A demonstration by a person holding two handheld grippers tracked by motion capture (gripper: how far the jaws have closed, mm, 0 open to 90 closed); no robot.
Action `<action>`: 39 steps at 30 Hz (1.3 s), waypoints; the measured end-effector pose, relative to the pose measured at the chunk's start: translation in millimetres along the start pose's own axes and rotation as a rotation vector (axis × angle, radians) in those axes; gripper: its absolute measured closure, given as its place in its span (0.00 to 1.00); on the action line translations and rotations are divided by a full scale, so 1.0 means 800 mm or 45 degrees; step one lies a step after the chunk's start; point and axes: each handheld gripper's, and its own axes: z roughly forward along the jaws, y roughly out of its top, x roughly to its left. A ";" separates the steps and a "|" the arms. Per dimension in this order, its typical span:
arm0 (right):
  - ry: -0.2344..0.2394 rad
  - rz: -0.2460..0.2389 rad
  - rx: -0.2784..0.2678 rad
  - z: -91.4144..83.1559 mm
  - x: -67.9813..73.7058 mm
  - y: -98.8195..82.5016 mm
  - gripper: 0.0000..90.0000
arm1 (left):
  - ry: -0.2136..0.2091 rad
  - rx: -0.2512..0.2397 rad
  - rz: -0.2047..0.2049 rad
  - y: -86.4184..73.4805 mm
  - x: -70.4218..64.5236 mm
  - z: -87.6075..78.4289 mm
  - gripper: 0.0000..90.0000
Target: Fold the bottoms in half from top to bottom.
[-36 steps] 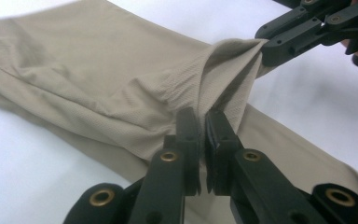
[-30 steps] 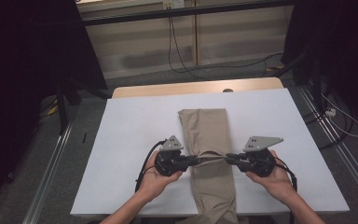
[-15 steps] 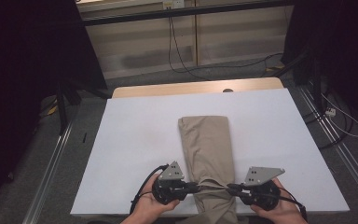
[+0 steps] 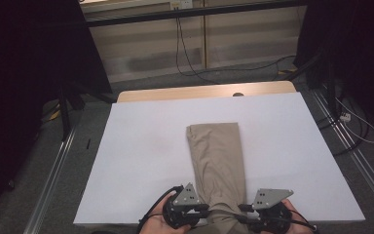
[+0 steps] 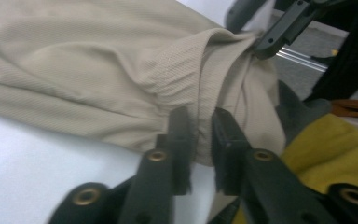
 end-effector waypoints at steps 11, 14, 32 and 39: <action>-0.064 0.123 -0.190 -0.016 -0.042 0.024 0.32 | 0.248 -0.198 -0.079 0.024 0.062 -0.026 0.36; -0.102 0.163 -0.189 -0.010 -0.070 0.032 0.31 | 0.317 -0.203 -0.144 0.027 0.091 -0.019 0.23; -0.301 0.259 -0.236 0.020 -0.207 0.092 0.35 | 0.475 -0.280 -0.351 0.065 0.232 -0.001 0.18; -0.300 0.349 -0.260 0.040 -0.255 0.115 0.32 | 0.552 -0.256 -0.366 0.078 0.273 0.010 0.18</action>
